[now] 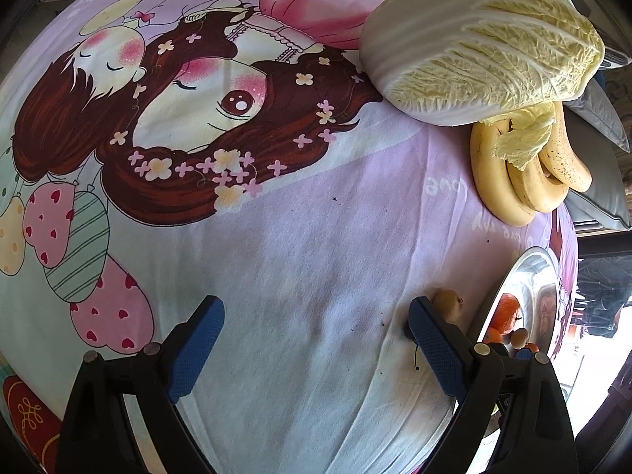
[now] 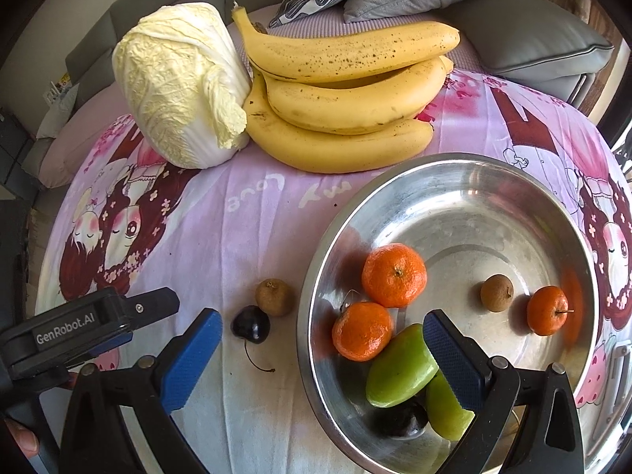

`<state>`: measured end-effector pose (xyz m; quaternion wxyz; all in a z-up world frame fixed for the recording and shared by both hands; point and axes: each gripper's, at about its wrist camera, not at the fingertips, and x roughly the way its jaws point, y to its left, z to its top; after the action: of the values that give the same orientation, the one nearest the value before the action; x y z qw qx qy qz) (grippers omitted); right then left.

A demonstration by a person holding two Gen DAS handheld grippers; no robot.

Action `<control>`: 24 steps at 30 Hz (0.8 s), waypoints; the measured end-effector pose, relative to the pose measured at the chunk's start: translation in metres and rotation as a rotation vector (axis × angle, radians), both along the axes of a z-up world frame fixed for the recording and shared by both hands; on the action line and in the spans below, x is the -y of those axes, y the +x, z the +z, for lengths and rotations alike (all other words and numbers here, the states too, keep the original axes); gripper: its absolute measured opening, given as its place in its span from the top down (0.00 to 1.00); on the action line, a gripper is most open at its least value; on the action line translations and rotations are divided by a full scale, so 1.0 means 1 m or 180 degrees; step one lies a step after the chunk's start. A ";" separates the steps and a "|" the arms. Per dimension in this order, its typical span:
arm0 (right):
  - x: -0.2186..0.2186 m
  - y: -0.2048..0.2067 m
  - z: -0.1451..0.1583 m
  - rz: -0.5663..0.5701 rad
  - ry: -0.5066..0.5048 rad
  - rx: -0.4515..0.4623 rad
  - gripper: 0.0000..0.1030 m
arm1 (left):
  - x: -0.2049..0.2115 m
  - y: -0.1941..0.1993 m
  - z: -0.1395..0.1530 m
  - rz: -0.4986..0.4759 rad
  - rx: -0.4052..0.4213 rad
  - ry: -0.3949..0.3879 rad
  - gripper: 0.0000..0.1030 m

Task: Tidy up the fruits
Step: 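Lower the left tool around the dark cherry beside the bowl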

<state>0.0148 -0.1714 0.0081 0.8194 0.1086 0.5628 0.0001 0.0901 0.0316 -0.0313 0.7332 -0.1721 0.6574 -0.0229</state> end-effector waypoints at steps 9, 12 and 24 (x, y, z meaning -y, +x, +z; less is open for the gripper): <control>0.003 0.002 0.007 -0.0004 0.0190 0.0172 0.05 | 0.008 0.001 0.003 -0.0105 0.0015 -0.0096 0.08; 0.005 0.003 0.008 -0.0020 0.0217 0.0198 0.16 | 0.013 0.002 0.003 -0.0108 0.0046 -0.0077 0.08; 0.017 0.005 0.006 -0.0149 0.0259 0.0179 0.44 | 0.030 0.007 0.005 -0.0241 0.0315 -0.0058 0.03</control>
<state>0.0194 -0.1885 0.0144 0.8296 0.1550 0.5364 0.0070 0.0973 0.0018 -0.0258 0.7619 -0.1525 0.6261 -0.0651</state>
